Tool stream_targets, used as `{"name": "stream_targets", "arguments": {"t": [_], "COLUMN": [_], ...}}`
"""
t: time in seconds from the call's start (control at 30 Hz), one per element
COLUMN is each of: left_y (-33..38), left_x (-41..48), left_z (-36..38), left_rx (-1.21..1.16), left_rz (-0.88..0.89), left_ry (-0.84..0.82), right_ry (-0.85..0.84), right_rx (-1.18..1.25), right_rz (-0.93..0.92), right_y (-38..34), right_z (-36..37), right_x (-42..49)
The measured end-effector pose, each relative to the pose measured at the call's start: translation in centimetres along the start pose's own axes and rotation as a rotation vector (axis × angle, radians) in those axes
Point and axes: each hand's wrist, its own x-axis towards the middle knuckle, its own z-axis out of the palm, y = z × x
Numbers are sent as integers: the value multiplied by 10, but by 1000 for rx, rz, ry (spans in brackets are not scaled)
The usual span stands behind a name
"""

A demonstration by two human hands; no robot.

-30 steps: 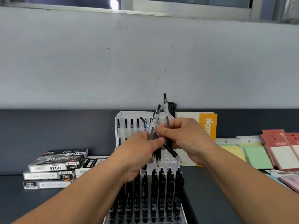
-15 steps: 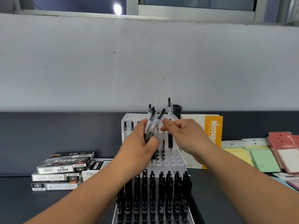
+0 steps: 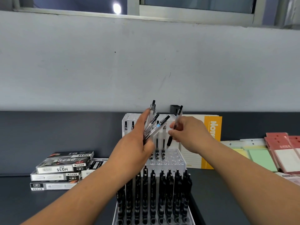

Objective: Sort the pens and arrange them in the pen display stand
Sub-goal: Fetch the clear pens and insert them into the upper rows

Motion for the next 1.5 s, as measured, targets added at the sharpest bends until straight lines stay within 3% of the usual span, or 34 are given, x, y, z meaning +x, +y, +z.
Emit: {"name": "stream_targets", "arguments": {"t": [0.2, 0.37, 0.53, 1.0, 1.5], "left_y": [-5, -11, -12, -15, -10], "left_x": [9, 11, 15, 20, 16], "left_z": [5, 10, 12, 18, 16], "left_rx": [25, -2, -12, -122, -129], "left_rz": [6, -24, -32, -95, -85], "left_ry": [19, 22, 26, -38, -51], "right_ry": [-60, -179, -127, -154, -76], "right_rx": [-206, -242, -142, -270, -231], "right_rz": [-4, 61, 60, -33, -12], "right_y": [5, 14, 22, 27, 30], "right_z": [17, 30, 29, 29, 37], "right_x": [9, 14, 15, 20, 13]}}
